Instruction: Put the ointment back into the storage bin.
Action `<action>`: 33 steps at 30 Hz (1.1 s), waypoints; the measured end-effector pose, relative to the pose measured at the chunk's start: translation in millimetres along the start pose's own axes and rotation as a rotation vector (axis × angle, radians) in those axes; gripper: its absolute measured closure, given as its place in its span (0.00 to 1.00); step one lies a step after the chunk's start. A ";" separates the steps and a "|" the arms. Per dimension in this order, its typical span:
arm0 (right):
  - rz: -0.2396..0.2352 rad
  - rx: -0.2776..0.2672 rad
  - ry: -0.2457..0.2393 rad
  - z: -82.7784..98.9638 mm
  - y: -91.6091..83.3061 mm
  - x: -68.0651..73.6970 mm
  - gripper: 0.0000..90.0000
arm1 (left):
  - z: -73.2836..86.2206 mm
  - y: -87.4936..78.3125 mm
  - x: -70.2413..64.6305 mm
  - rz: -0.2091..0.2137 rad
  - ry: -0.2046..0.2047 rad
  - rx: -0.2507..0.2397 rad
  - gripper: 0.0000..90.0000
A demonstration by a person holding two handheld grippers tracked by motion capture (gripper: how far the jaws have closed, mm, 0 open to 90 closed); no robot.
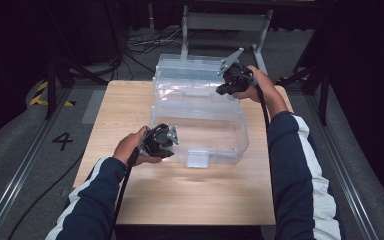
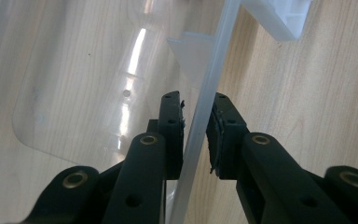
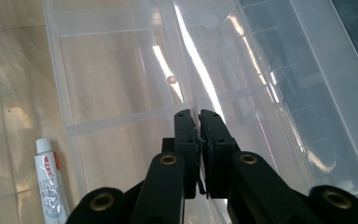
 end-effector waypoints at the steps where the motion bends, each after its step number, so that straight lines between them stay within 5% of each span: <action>1: 0.003 0.000 -0.002 -0.3 -0.5 0.4 0.96 | 0.1 0.2 0.1 0.004 -0.007 -0.001 0.86; 33: 0.008 -0.018 -0.082 -2.8 -11.8 19.0 0.99 | -0.3 4.6 -4.4 -0.028 -0.022 -0.011 0.83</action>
Point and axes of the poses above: each handheld gripper's, and its own axes: y roughly forward along the jaws, z roughly out of its underside, x roughly to its left, the point moved 4 cm from there along y, roughly forward along the jaws, and after that the axes turned 2 degrees about x, right-handed, at the moved point
